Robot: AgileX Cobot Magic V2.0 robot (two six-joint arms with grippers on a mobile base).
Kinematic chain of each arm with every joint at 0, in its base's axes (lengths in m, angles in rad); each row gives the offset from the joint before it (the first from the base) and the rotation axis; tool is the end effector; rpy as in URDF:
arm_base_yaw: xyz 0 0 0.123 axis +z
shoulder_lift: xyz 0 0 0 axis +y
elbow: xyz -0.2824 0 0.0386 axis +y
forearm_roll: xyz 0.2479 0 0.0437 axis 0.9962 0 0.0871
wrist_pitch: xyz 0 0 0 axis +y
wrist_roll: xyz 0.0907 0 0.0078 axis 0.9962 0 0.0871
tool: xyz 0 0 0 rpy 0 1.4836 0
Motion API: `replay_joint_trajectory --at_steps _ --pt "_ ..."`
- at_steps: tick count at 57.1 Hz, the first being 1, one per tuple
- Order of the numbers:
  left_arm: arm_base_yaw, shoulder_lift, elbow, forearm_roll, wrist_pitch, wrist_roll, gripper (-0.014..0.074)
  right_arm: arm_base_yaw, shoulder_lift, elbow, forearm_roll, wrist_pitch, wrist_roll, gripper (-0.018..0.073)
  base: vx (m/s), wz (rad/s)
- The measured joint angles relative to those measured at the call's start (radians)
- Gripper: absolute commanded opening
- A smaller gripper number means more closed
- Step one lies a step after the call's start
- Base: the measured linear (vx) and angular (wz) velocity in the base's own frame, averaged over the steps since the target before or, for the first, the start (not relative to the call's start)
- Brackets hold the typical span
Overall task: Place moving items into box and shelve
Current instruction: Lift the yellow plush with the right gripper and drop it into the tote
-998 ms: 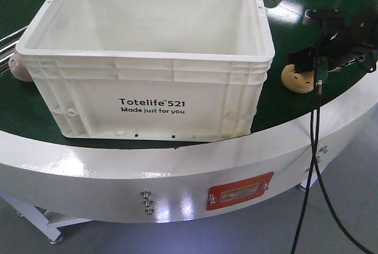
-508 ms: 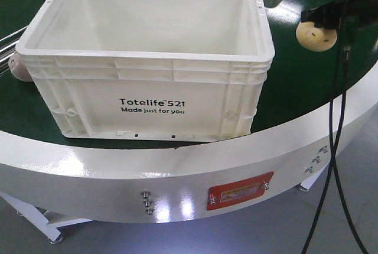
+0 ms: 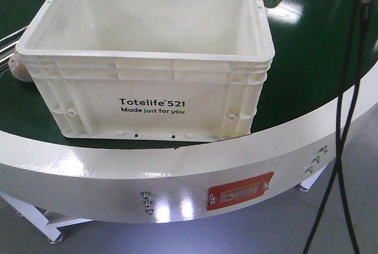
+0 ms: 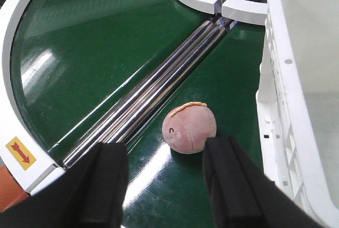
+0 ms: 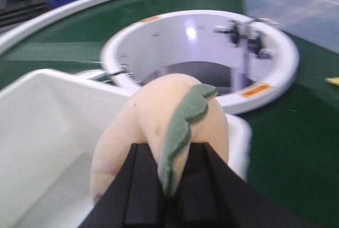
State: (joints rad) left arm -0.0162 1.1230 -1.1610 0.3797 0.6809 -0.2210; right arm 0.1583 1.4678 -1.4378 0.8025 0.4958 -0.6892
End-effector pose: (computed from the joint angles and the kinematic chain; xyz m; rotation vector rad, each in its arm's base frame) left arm 0.2357 0.0175 0.4033 -0.0429 2.0870 0.2845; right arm 0.3309 0.0844 0.4186 -0.3433 1.8492 0.4693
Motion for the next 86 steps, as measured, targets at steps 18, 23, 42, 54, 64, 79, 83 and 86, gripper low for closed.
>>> replay_joint_trajectory --at_steps 18,23,42,54,64,79,83,86 --pt "0.000 0.000 0.000 0.000 -0.001 0.013 0.0450 0.160 0.088 0.000 0.057 0.001 -0.138 0.0197 0.00 0.00" --pt "0.000 0.000 0.000 0.000 -0.001 0.013 0.0450 0.160 0.089 -0.007 0.057 -0.003 -0.152 0.0379 0.00 0.00" --pt "0.000 0.006 0.000 0.001 -0.002 0.014 0.0450 0.160 0.091 -0.088 0.063 -0.053 -0.115 0.0713 0.00 0.00" --pt "0.000 0.074 0.000 0.072 -0.002 0.019 0.0450 0.159 0.092 -0.088 0.061 -0.081 -0.112 0.0593 0.00 0.00" --pt "0.038 0.170 0.000 0.106 -0.037 0.007 0.0450 0.148 0.075 -0.088 0.014 -0.089 -0.112 0.0518 0.00 0.00" --pt "0.153 0.209 -0.012 -0.011 -0.120 -0.025 0.0450 0.146 0.024 -0.088 -0.055 -0.114 -0.112 0.0516 0.00 0.00" --pt "0.169 0.239 -0.033 -0.078 -0.133 0.007 0.0450 0.146 0.019 -0.088 -0.057 -0.113 -0.112 0.0516 0.00 0.00" --pt "0.174 0.274 -0.053 -0.134 -0.135 0.041 0.0450 0.145 0.014 -0.088 -0.060 -0.113 -0.112 0.0516 0.00 0.00"
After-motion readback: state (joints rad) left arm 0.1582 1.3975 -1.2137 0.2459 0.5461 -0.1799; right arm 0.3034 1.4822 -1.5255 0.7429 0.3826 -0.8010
